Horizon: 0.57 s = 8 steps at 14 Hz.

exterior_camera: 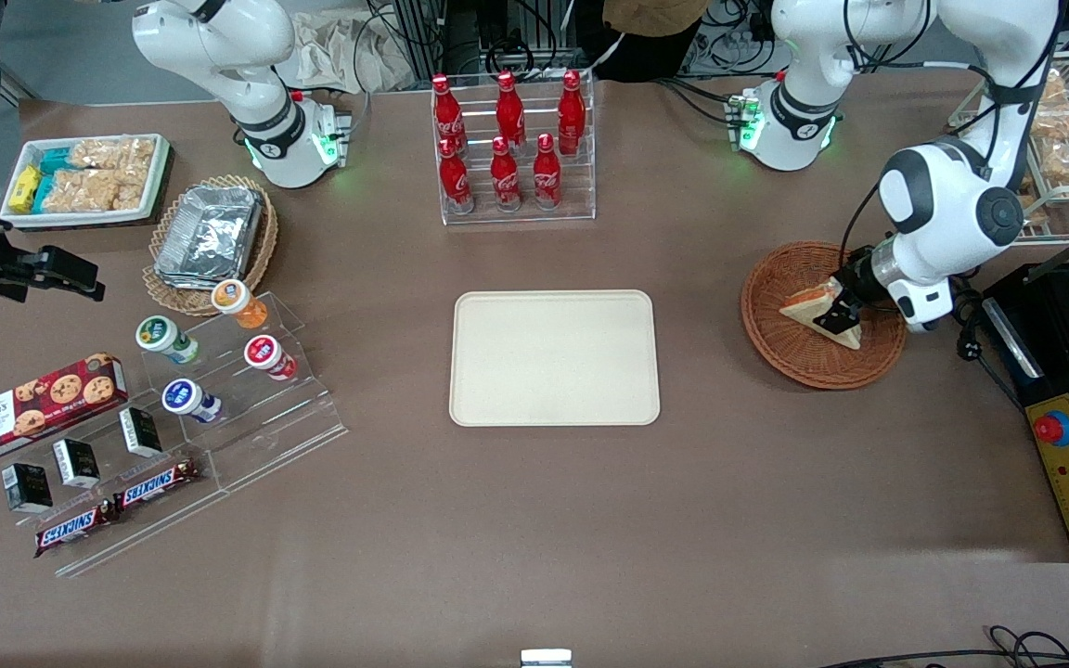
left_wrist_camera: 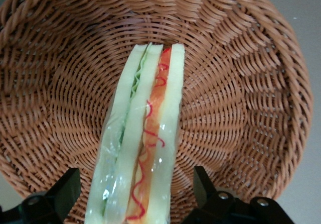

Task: Place sandwich from basket to tray
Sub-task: 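Close the left gripper on the sandwich and lift it from the basket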

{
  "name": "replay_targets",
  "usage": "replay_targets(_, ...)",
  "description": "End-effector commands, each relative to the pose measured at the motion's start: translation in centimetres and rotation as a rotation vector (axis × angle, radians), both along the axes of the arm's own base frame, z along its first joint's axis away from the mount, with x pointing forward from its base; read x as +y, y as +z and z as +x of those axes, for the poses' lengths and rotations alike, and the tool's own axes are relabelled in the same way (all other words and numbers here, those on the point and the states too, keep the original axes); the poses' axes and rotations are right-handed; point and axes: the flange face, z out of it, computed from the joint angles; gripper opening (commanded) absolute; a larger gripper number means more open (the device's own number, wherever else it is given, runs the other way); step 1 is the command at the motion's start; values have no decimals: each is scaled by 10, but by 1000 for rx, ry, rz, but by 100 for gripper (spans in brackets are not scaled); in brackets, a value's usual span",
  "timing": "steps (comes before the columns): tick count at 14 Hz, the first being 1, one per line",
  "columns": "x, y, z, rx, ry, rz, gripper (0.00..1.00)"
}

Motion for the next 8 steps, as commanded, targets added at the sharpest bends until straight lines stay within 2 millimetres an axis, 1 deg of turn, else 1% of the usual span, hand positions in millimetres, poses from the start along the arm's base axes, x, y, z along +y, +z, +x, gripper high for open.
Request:
replay_targets(1,-3,-3,2,-12,19,3,95)
replay_targets(2,-3,-3,2,-12,21,3,81)
replay_targets(3,-2,-3,3,-13,21,3,55)
replay_targets(4,-3,-2,4,-13,21,3,40)
replay_targets(5,-3,-2,4,-15,19,2,35)
replay_targets(6,-3,0,4,-15,19,2,35)
replay_targets(7,-4,2,5,-18,18,0,31)
replay_targets(8,-4,5,5,-21,17,-1,31)
